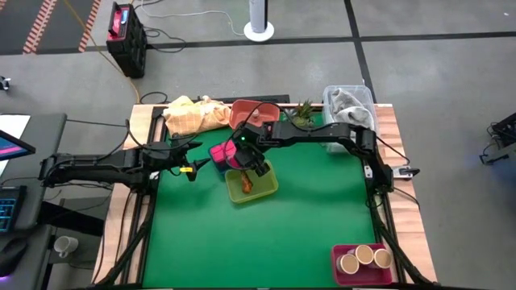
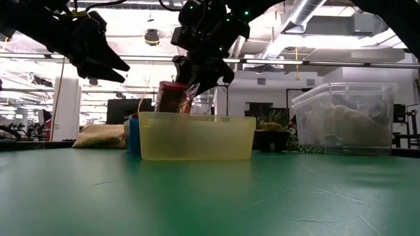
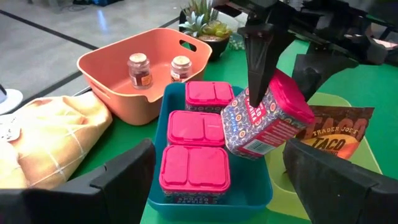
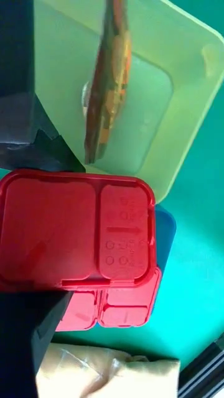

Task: Sort spices by type
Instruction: Adjust the red seasoning can

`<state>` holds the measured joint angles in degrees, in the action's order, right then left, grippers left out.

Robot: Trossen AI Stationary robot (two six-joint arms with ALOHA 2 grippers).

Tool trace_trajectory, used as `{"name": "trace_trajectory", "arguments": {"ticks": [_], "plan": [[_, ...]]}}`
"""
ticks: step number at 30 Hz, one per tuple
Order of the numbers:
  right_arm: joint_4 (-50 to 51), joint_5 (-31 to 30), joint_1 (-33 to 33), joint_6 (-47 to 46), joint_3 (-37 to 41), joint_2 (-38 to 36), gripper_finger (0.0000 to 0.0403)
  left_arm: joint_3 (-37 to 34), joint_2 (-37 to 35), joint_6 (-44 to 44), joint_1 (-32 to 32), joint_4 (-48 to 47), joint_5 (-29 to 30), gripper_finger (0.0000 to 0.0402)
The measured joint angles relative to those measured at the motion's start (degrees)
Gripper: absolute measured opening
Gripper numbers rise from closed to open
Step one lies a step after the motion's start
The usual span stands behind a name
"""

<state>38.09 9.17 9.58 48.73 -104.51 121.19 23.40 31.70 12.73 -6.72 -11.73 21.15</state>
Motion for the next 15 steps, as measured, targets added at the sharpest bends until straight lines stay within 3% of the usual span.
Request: {"name": "trace_trajectory", "arguments": {"ticks": [12, 15], "plan": [[-0.3, -1.7, 2.4, -13.0, 0.0, 0.0, 0.0245, 0.0, 0.0, 0.0, 0.0, 0.0, 0.0, 0.0338], [0.4, -5.3, 2.2, -14.6, 0.0, -0.1, 0.0245, 0.0, 0.0, 0.0, 0.0, 0.0, 0.0, 0.0338]]}}
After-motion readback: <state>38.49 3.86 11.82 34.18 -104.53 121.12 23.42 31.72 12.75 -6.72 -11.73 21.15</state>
